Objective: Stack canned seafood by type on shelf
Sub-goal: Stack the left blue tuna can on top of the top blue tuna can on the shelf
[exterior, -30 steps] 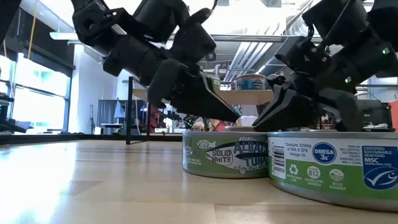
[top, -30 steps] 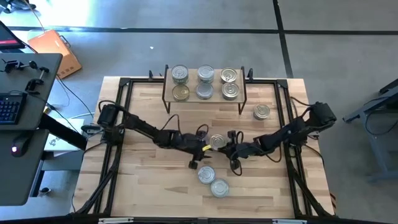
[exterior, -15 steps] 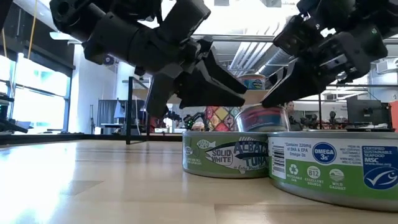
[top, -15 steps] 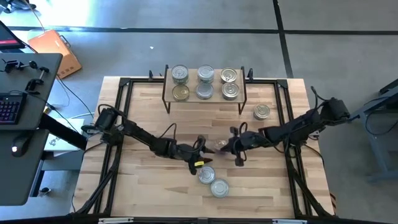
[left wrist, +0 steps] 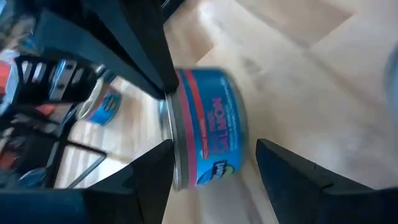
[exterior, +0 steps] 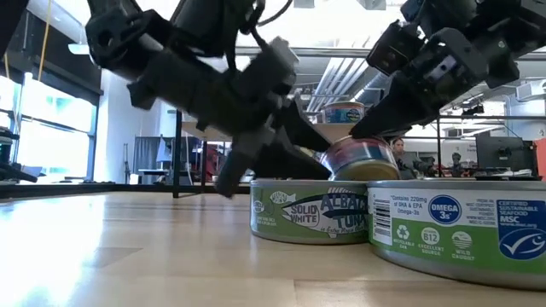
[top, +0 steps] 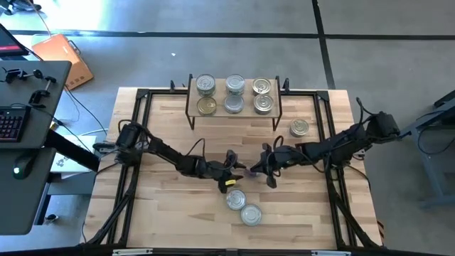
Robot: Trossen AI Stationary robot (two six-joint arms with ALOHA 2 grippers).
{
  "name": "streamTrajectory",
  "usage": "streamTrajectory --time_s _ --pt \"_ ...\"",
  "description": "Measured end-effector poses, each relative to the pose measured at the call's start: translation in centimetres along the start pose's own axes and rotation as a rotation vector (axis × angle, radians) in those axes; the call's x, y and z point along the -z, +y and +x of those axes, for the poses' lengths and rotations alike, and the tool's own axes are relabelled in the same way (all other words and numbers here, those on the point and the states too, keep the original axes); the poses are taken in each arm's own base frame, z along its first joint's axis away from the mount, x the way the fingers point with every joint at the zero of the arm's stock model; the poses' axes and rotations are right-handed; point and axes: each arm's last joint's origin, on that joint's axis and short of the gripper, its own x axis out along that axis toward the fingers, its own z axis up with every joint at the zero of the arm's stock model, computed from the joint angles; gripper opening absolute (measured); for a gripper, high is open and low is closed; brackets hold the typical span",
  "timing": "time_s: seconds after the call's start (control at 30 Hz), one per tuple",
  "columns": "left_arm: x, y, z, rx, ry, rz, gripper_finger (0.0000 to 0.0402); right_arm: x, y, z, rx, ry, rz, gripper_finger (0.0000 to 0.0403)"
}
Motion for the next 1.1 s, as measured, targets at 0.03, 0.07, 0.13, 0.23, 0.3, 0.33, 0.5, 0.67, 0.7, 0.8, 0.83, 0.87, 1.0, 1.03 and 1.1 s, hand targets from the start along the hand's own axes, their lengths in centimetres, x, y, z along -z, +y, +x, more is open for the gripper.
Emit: streamTrajectory --time_s 0.03,0.07,0.13,0.23,0.3,0.33,0.5,0.67,0.7,0.8,0.83,0.87,1.0,1.03,1.1 --pt "0.2 -0.2 0.2 -0.018 0.008 0.001 0.0218 -0.1 -0.1 0.0 0.003 -0.006 0.009 0.0000" --pt "0.3 -0.4 0.4 -0.042 0.011 -0.002 0.0218 -0.2 -0.2 0.0 0.003 -0.014 0.014 0.0000" --pt "0.4 -0.6 0.7 -0.070 -0.003 -0.012 0.0218 -0.2 -0.3 0.0 -0.002 -0.017 0.018 0.0000" --pt "0.6 -0.8 1.0 -0.084 -0.024 -0.024 0.0218 -0.2 -0.3 0.0 -0.001 -0.016 0.030 0.0000" --pt "0.6 -0.9 1.0 -0.078 -0.024 -0.052 0.0218 -0.2 -0.3 0.0 -0.001 -0.016 0.037 0.0000" --pt "0.6 -0.9 1.0 -0.073 -0.031 -0.076 0.0218 -0.2 -0.3 0.0 -0.002 -0.016 0.038 0.0000" --pt "0.6 -0.8 1.1 -0.063 -0.048 -0.157 0.0218 -0.3 -0.3 0.0 -0.003 -0.018 0.038 0.0000" --pt "0.8 -1.0 1.3 -0.073 -0.060 -0.165 0.0218 -0.3 -0.3 0.0 -0.003 -0.019 0.038 0.0000" --pt "0.9 -1.1 1.4 -0.078 -0.068 -0.168 0.0218 -0.3 -0.3 0.0 -0.003 -0.019 0.037 0.0000" --pt "1.3 -1.6 1.9 -0.086 -0.084 -0.173 0.0211 -0.3 -0.3 0.0 -0.005 -0.019 0.036 0.0000" --pt "1.5 -1.8 2.0 -0.085 -0.084 -0.172 0.0207 -0.3 -0.3 0.0 -0.007 -0.019 0.035 0.0000" --pt "1.5 -1.8 2.1 -0.089 -0.091 -0.177 0.0201 -0.3 -0.3 0.0 -0.007 -0.019 0.034 0.0000" --pt "1.5 -1.9 2.1 -0.089 -0.092 -0.177 0.0177 -0.3 -0.2 0.0 -0.012 -0.018 0.034 0.0000" --pt "1.5 -1.8 2.1 -0.089 -0.093 -0.177 0.0174 -0.3 -0.2 0.0 -0.012 -0.019 0.033 0.0000" --pt "1.4 -1.8 2.0 -0.090 -0.094 -0.177 0.0172 -0.4 -0.2 0.0 -0.016 -0.025 0.014 0.0008"
